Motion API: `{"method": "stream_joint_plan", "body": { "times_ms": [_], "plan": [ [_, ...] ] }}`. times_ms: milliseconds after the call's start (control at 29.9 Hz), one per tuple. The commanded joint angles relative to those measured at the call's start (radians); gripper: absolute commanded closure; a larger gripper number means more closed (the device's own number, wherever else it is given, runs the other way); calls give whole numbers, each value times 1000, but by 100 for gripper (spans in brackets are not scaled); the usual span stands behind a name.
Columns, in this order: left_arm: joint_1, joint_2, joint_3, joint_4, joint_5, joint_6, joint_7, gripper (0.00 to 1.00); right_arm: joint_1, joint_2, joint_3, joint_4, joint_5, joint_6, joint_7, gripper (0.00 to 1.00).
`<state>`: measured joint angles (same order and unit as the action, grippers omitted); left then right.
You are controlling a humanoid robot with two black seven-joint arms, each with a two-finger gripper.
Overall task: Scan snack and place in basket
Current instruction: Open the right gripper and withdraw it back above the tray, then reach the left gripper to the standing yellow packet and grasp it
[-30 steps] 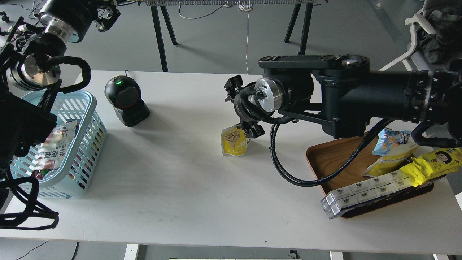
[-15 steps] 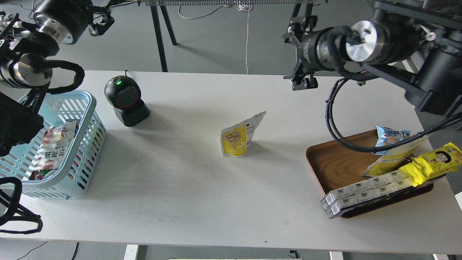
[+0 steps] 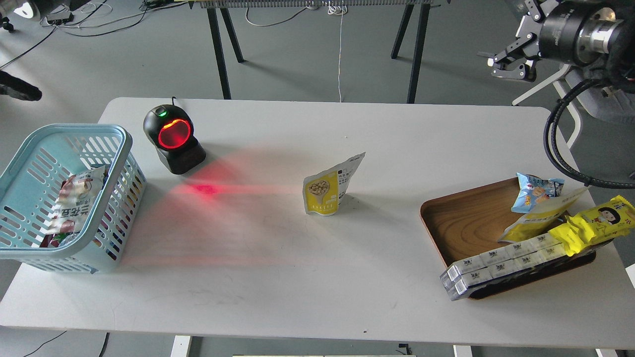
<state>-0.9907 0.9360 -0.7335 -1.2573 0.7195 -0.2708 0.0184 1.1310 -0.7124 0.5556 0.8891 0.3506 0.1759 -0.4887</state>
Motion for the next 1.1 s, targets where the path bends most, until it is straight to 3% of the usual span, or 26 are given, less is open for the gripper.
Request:
{"method": "stream_joint_plan", "body": {
  "times_ms": [0,167,234,434,735,902,1069],
  "plan": [
    [33,141,60,-196,55,64,6,0,-89,30,119,-87,5,131,5,0],
    [37,247,157,-399,229,87,3,0,-224,79,277,-153,4,253,122,0],
    [38,241,170,-438,306,87,5,0,-252,103,309,-192,4,301,145,0],
    [56,175,259,-452,622,90,6,0,-295,149,316,-263,4,313,148,0],
    [76,-132,330,-447,1263,84,17,0,-306,151,303,-286,-1,313,150,0],
    [76,-307,387,-438,1409,-33,112,0,-318,151,297,-286,-1,313,147,0],
    [89,-436,390,-378,1462,-114,118,2,-338,151,297,-286,-2,313,148,0]
  ]
}}
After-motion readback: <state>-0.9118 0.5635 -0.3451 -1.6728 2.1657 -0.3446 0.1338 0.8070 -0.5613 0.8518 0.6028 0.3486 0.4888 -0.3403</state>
